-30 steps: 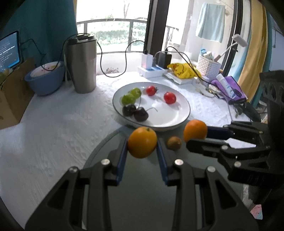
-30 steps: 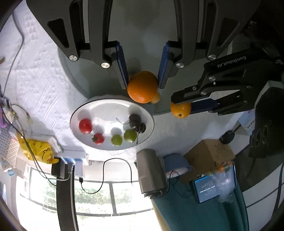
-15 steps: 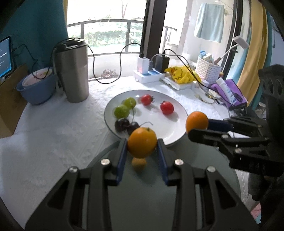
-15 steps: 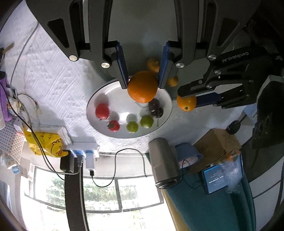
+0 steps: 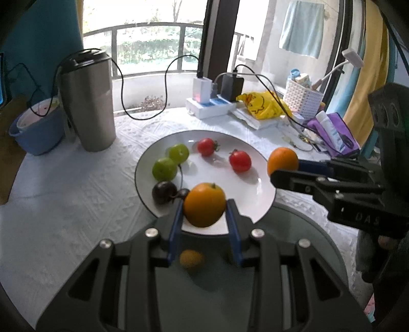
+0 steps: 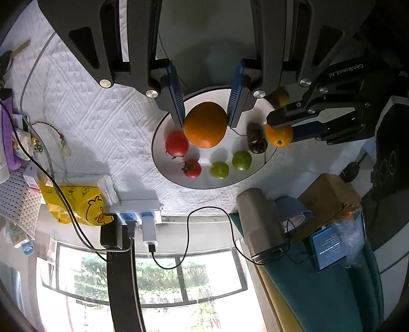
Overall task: Organize fruits
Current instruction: 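Carry the orange with the left gripper while the right carries its orange to the bowl, then open the left gripper over the bowl while the right releases its orange there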
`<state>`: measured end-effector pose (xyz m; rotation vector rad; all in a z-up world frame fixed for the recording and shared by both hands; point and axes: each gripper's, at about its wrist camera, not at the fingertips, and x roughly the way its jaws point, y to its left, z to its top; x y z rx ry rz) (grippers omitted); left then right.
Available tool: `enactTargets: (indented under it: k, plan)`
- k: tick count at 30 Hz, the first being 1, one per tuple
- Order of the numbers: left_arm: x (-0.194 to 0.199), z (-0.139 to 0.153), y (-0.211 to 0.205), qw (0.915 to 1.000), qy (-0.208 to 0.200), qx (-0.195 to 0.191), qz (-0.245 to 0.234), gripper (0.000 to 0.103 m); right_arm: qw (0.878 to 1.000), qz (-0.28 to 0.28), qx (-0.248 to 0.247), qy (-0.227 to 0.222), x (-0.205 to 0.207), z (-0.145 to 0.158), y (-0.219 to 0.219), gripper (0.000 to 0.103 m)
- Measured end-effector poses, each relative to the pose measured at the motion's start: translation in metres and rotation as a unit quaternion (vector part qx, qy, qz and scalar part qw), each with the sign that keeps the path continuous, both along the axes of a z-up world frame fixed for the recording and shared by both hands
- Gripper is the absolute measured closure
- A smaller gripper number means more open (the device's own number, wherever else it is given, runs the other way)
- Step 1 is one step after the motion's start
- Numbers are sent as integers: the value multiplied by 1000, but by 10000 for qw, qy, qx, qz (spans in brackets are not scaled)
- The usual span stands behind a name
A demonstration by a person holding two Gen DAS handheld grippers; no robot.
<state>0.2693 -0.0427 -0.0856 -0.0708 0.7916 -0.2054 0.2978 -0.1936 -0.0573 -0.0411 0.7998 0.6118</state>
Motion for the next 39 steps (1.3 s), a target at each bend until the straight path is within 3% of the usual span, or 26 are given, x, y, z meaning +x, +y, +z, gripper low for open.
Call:
enactTargets:
  k: [17, 39]
  plan:
    - [16, -11, -5, 9997, 224, -40, -75, 68, 9994, -58, -345, 0, 18, -19, 6, 67]
    - [8, -4, -1, 9998, 176, -11, 85, 68, 9994, -152, -284, 97, 12, -16, 2, 67]
